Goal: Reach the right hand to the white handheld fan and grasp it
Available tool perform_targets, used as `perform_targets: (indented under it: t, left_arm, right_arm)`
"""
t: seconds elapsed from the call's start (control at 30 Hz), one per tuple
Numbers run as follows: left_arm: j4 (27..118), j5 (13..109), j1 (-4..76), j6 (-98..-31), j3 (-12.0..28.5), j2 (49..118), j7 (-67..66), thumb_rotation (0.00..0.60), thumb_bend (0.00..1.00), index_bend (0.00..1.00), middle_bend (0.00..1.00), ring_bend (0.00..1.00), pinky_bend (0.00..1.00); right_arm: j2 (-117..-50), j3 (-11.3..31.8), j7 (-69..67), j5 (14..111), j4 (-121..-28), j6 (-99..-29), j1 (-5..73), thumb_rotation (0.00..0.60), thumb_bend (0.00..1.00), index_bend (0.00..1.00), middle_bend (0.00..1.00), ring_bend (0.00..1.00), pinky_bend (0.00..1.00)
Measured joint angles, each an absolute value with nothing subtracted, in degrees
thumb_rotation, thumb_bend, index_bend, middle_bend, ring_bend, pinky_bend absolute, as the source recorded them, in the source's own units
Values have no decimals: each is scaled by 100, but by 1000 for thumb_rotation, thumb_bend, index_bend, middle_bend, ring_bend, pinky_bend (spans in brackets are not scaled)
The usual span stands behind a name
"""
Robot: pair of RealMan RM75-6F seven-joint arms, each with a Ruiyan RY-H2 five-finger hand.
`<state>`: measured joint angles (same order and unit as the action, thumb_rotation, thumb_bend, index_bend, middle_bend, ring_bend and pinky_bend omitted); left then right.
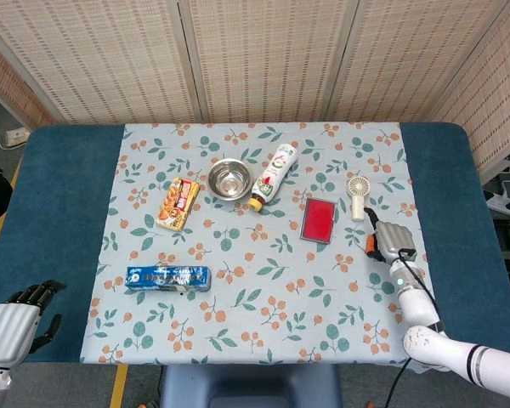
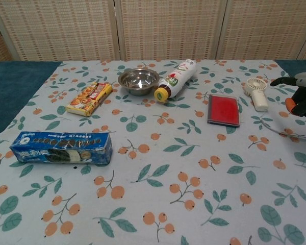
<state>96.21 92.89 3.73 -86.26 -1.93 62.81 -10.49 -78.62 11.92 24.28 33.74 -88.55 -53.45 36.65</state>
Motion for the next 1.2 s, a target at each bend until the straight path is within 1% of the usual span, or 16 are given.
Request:
perform_targets:
  t: [0.17, 0.4, 0.67, 1.2]
  left_arm:
    - [9634, 9285, 376, -8624, -186, 6284, -1071, 600, 424, 260, 250, 284, 427]
    - [9634, 9281, 374, -8617, -186, 6286, -1082, 600, 425, 260, 250, 284, 427]
    - [9632, 9263, 367, -8609, -188, 6296, -1101, 600, 424, 260, 250, 285, 427]
    - [9643, 9222, 389, -8553, -174, 6310, -1165, 600, 424, 260, 251, 286, 427]
  right_arm:
    - [-8102, 1230, 2326, 3295, -8445, -5198, 3795, 600, 690, 0, 759, 664, 802]
    - [-8268, 1304, 2179, 3134, -8054, -4989, 3936, 600, 690, 0, 759, 664, 802]
    - [-8341, 1419, 2062, 2754, -7678, -4641, 4126, 600, 690, 0, 759, 664, 802]
    - [-8423, 1387, 1786, 2400, -7161, -4072, 4326, 600, 690, 0, 759, 664, 801]
